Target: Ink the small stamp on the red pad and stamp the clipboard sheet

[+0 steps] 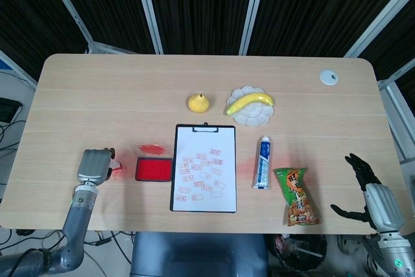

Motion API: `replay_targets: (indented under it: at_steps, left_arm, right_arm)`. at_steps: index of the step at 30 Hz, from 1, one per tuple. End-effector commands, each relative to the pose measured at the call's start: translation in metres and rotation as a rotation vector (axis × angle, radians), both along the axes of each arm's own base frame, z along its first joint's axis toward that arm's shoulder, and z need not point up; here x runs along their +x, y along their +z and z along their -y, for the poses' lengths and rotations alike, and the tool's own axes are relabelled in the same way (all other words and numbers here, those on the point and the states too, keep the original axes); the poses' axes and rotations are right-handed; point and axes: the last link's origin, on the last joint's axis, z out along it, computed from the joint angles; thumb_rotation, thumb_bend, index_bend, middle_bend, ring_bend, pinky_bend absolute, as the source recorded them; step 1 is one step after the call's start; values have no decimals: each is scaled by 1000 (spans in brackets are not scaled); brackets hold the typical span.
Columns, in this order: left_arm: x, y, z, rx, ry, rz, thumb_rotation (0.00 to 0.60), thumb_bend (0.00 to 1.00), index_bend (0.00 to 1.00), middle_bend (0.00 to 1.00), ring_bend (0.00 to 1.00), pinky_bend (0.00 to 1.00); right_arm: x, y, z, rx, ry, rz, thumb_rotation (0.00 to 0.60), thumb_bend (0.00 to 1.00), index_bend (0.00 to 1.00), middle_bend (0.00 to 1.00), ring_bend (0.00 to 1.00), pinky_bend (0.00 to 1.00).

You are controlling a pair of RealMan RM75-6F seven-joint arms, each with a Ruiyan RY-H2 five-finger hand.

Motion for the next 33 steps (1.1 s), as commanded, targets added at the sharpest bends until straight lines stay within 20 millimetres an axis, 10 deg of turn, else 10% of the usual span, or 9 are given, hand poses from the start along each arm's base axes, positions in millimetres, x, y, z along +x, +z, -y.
replay_targets:
  at_steps: [1,33]
  left_arm:
    - [1,-1,-1,0,-1,-2,600,321,436,463,847,973]
    - [-3,-9,-6,-5,2,-25,600,323,455,482,847,973]
  right_arm:
    - [0,0,0,-1,1,-1,600,136,90,0,0,219]
    - [0,0,0,2,0,4,600,136,90,0,0,219]
